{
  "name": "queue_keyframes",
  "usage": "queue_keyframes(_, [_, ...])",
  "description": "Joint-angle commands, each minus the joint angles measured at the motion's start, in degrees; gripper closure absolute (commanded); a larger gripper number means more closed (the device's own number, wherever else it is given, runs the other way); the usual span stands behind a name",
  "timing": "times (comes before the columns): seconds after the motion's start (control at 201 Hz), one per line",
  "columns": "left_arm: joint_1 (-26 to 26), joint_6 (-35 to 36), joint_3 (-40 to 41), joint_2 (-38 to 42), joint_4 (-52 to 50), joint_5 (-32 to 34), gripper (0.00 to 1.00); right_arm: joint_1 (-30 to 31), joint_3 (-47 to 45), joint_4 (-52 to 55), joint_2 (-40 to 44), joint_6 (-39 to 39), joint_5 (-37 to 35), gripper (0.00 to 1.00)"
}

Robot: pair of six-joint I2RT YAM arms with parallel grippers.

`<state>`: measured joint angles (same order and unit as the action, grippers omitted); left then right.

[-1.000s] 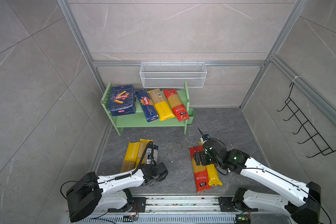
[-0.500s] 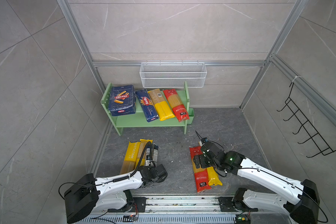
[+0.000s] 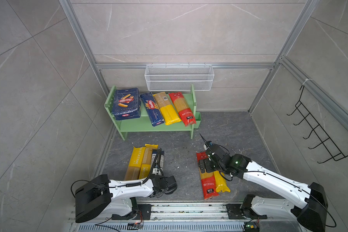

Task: Arrange pasta packages on shelves
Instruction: Pick up the pasta bag from the middle-left of the table.

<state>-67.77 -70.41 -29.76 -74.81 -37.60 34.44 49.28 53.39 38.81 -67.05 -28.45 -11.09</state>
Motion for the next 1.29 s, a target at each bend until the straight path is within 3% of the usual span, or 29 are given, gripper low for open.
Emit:
queue_keyframes(0.0, [-0.3,-2.2,1.0,-6.6,2.0,-5.6,0.09,0.3,1.8,2.3,1.9,1.5,0.5,0.01])
queue_keyframes(0.164, [-1.0,-2.9,0.2,-14.1,3.8,-6.7,0.23,0.3,1.0,4.1,5.0,1.1,0.4,0.00])
queue_keyframes(0.249, [-0.9,-3.2,0.5,-16.9,5.5,-7.1,0.41,0.3,0.8,5.2,6.6,0.8,0.3,0.00])
queue_keyframes(0.423, [-1.0,-3.1,0.8,-22.9,10.5,-10.5,0.49,0.3,0.7,7.7,10.3,0.6,-0.6,0.01])
queue_keyframes(0.553, [-1.0,-2.3,-0.9,-27.8,11.7,-11.4,0.69,0.3,0.8,9.6,12.8,0.6,-1.5,0.00])
queue_keyframes(0.632, [-1.3,-2.3,-2.0,-28.8,11.0,-11.2,0.76,0.3,0.8,10.5,14.0,0.5,-2.2,0.00])
queue_keyframes(0.946, [-2.5,-4.4,-2.0,-19.7,5.5,-4.8,0.93,0.3,1.1,10.1,14.0,0.6,-2.5,0.00])
queue_keyframes(1.289, [-2.9,-1.2,-2.5,-8.5,3.9,6.7,0.99,0.3,3.3,9.9,12.4,1.3,-2.5,0.01])
